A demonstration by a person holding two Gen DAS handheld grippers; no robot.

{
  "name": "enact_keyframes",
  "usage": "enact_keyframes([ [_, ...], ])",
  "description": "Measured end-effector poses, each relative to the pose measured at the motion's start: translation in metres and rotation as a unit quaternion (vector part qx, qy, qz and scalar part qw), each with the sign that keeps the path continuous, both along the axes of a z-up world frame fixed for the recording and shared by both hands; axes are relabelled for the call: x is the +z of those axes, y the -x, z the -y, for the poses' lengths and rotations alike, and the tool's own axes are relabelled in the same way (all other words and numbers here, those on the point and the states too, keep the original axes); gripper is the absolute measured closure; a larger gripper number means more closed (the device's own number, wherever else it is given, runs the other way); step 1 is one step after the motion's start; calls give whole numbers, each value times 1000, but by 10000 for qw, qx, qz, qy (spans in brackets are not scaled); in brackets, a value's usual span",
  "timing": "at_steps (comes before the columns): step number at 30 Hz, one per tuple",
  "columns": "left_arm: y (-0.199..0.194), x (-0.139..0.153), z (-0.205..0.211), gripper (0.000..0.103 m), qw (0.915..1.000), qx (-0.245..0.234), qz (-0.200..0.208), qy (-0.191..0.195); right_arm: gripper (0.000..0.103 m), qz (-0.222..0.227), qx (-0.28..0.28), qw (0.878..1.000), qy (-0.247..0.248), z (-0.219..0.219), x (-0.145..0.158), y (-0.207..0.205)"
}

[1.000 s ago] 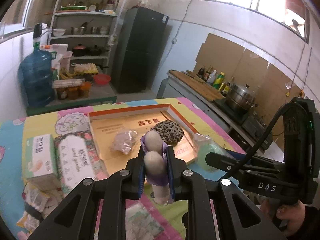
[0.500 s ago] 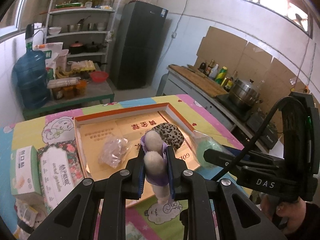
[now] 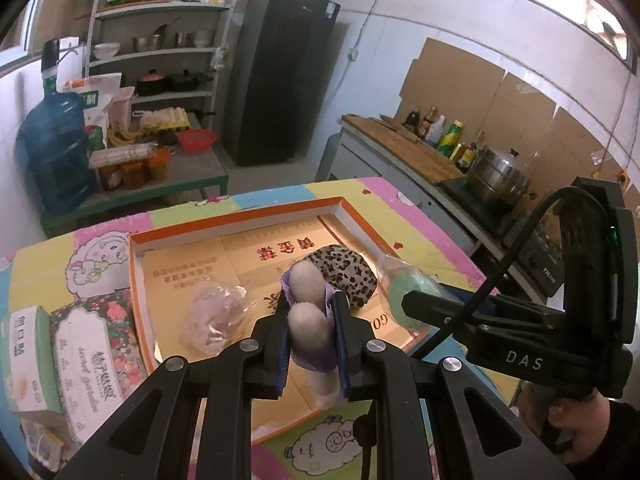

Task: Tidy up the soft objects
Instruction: 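Carry the doll with the left tool while the right tool carries the green sponge to the box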

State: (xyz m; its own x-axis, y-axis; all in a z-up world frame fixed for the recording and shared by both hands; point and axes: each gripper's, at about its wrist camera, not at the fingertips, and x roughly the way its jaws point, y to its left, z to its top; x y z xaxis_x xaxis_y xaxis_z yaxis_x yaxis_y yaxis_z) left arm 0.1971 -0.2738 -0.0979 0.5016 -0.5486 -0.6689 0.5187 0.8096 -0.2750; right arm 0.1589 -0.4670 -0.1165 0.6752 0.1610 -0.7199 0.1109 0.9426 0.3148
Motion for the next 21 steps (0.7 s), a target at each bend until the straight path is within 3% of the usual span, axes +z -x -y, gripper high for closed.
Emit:
enact_keyframes([
  [21,-34,-40,13,84,9978,131,-640,-80,52,-360,205,9991,-80,14,-35,-39],
])
